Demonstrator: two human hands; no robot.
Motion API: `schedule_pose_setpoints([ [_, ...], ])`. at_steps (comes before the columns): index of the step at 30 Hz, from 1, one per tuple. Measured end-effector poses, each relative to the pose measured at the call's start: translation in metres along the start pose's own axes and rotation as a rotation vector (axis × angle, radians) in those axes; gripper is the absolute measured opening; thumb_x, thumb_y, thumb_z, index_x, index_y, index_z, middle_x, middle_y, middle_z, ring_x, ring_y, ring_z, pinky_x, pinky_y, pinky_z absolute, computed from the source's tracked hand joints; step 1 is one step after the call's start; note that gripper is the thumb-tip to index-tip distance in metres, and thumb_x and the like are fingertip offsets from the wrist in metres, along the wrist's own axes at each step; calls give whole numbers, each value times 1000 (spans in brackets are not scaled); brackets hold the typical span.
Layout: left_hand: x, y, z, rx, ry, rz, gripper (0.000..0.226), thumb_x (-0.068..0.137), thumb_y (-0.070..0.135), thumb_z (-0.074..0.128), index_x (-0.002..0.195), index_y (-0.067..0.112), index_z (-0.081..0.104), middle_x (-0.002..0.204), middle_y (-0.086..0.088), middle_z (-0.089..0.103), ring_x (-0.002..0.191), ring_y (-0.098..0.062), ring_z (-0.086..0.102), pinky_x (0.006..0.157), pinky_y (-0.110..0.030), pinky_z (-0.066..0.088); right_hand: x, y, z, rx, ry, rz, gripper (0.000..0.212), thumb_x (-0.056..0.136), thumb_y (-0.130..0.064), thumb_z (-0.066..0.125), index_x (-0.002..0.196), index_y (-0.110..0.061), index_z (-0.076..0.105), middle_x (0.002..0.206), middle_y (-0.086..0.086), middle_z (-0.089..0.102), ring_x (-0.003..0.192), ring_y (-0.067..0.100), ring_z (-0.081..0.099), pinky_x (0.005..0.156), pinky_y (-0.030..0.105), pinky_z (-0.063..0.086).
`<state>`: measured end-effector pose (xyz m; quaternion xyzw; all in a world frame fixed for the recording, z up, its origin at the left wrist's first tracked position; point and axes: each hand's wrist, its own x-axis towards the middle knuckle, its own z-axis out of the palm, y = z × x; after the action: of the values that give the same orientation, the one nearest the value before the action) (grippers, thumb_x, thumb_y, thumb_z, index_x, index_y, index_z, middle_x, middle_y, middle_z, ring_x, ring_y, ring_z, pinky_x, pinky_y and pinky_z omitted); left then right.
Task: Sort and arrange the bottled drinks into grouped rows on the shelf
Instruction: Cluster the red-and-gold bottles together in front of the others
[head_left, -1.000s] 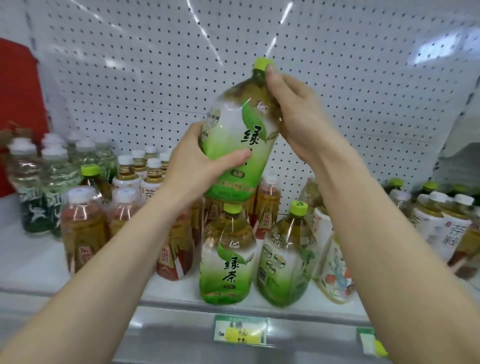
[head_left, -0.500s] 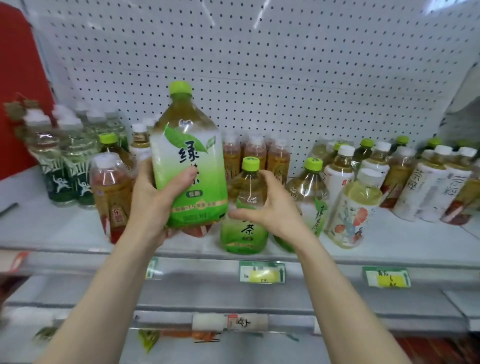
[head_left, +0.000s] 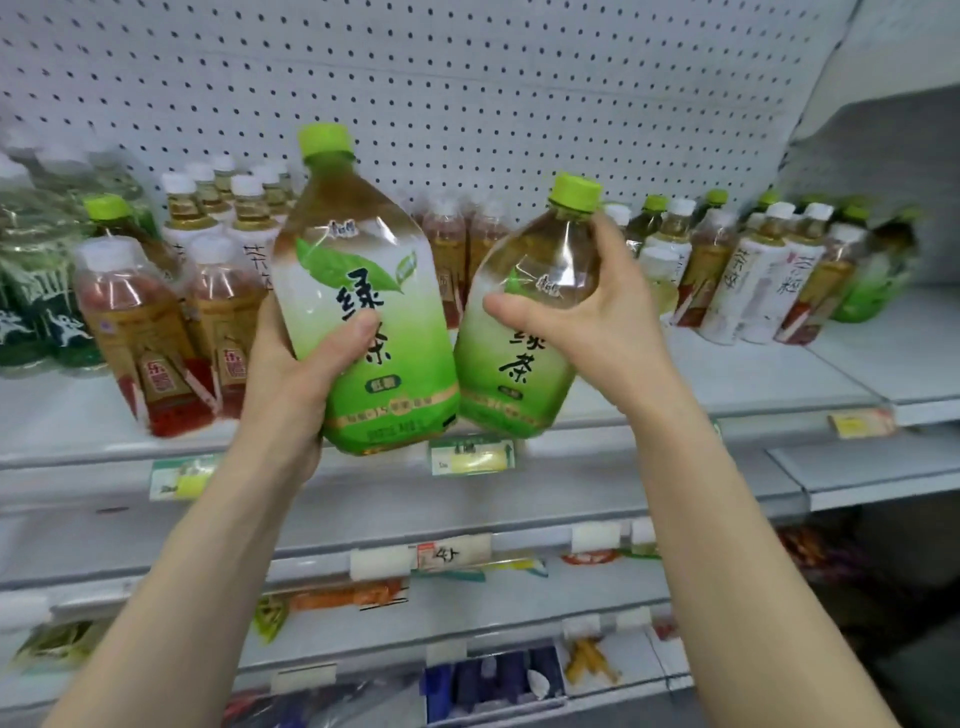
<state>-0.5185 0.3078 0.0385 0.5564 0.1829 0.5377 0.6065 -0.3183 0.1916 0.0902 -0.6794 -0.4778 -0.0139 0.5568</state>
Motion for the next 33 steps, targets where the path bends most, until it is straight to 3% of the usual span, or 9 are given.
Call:
schedule_pose_setpoints([
  [4,-16,-13,44,-1,-53,-6,69,60,33,83,122,21,55,109,0,74,98,-19,72,74,-33,58,-19,20,-51,-2,29,30,87,57,-55,89,129,-29,48,130,-19,55,124,3,50,105,28,40],
  [8,-37,-32,108,1,-96,-16,72,53,29,86,117,19,55,103,2,75,89,-14,73,69,-28,58,-33,50,-114,-30,39,44,89,59,-50,91,133,-25,50,131,-7,59,125,10,52,106,34,43],
  [11,-58,-50,168,-21,-134,-35,65,52,29,86,110,24,57,98,5,76,88,-13,73,67,-28,58,-44,80,-174,-81,54,71,92,57,-56,89,135,-31,47,132,-20,54,120,-5,49,99,14,38],
  [12,-64,-57,189,-31,-143,-41,66,52,28,86,110,23,57,98,5,76,88,-14,73,67,-28,58,-48,91,-196,-101,62,89,101,56,-60,87,142,-29,42,138,-20,49,125,-4,44,103,16,35],
  [14,-78,-70,231,-42,-158,-57,69,50,29,87,111,22,57,99,5,76,87,-14,73,67,-28,58,-54,113,-238,-133,77,127,112,54,-65,86,148,-27,37,151,-11,42,140,8,36,115,34,34],
  [16,-90,-84,269,-48,-171,-67,75,47,31,88,115,22,57,102,6,75,90,-13,73,69,-29,58,-59,132,-278,-164,97,138,104,54,-64,86,142,-28,44,143,-4,50,135,14,45,112,42,39],
  [18,-102,-96,303,-71,-176,-104,87,46,32,88,126,19,54,111,3,74,96,-16,72,72,-32,59,-60,150,-312,-192,115,145,95,54,-61,87,135,-28,49,132,-3,56,124,14,53,105,42,45],
  [23,-107,-119,367,-52,-232,-135,76,45,34,89,113,20,56,101,0,75,89,-18,74,65,-28,58,-55,190,-371,-195,168,163,85,50,-60,87,123,-31,56,122,-2,63,114,17,60,99,45,49],
  [33,-48,-156,449,-71,-273,-100,86,45,35,90,122,20,54,111,-3,72,95,-20,73,69,-32,59,-7,260,-426,-218,299,152,70,51,-60,87,111,-40,57,112,-12,65,107,10,61,91,41,53],
])
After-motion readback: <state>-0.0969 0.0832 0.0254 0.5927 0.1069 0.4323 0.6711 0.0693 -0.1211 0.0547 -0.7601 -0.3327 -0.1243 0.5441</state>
